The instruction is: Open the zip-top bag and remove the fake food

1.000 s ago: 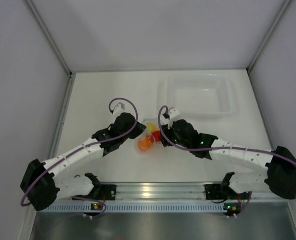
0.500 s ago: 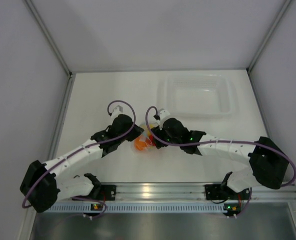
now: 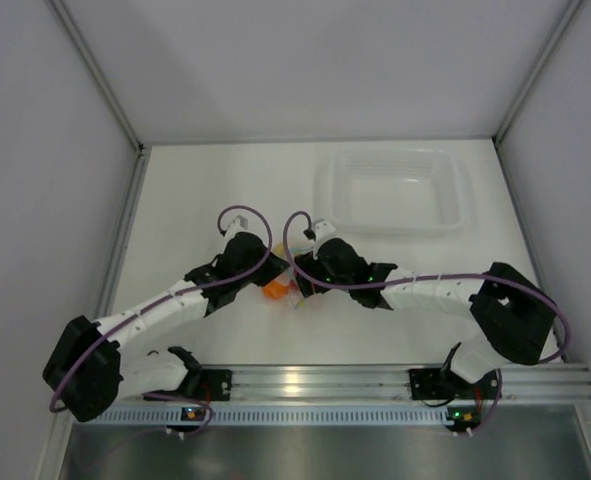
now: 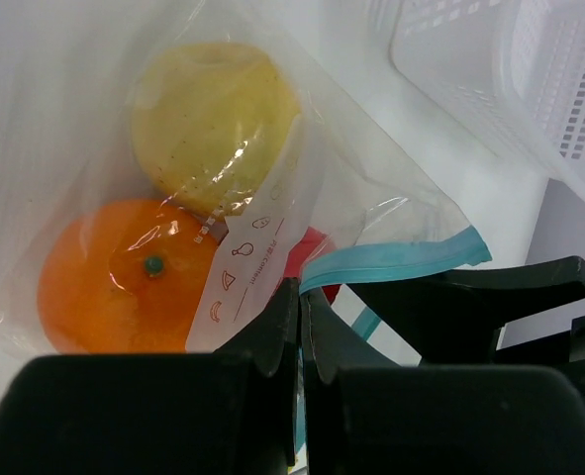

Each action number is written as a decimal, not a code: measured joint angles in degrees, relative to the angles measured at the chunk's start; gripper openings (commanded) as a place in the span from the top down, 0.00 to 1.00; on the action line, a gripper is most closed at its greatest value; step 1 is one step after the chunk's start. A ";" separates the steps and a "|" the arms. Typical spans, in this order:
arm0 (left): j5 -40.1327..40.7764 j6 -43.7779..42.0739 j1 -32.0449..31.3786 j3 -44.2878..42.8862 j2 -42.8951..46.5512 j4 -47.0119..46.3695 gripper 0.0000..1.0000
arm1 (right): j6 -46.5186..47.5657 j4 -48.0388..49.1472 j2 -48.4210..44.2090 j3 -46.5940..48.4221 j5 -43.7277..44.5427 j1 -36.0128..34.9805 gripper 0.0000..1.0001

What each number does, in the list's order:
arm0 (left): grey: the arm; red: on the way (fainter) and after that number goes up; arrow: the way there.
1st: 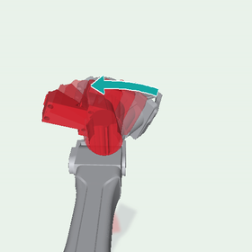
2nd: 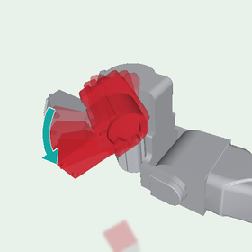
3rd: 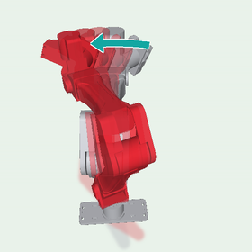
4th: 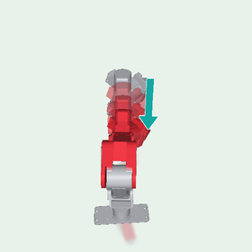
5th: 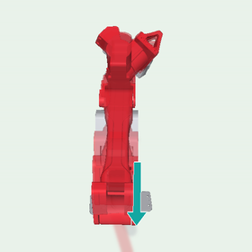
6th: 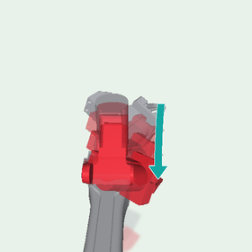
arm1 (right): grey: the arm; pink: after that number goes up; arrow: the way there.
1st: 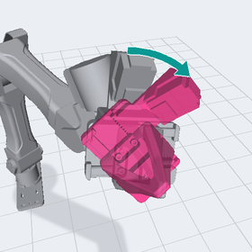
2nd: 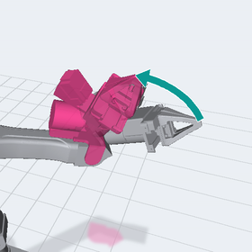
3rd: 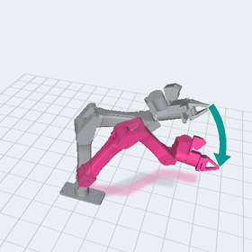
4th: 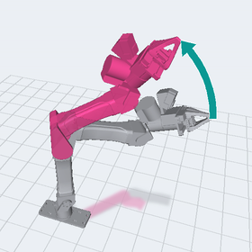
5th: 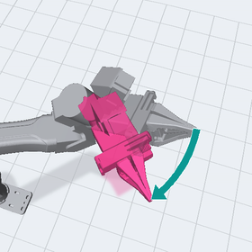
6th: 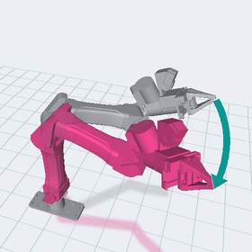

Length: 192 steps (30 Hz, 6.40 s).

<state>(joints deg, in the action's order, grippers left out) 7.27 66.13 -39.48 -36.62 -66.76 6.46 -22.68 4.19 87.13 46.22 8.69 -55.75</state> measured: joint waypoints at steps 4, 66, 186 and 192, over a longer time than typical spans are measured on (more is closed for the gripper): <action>-0.61 0.04 0.15 0.76 -0.26 -0.70 1.00 | -0.87 3.98 1.31 -0.50 -1.38 0.00 0.39; -4.48 -3.37 2.93 1.27 -1.88 -2.27 1.00 | 3.06 22.84 15.69 -1.18 -2.49 0.46 0.29; -3.41 -5.86 3.06 0.72 0.39 -5.60 1.00 | 14.23 -28.41 -3.08 29.31 -6.19 37.70 0.44; -4.07 -6.51 3.06 -1.20 0.39 -5.57 1.00 | 8.24 -12.96 -20.63 5.09 -14.21 25.44 0.53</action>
<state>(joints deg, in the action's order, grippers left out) 3.20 59.61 -36.42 -37.82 -66.37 0.89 -14.44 -8.78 66.50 51.31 -5.52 -30.30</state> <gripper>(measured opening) 0.023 0.495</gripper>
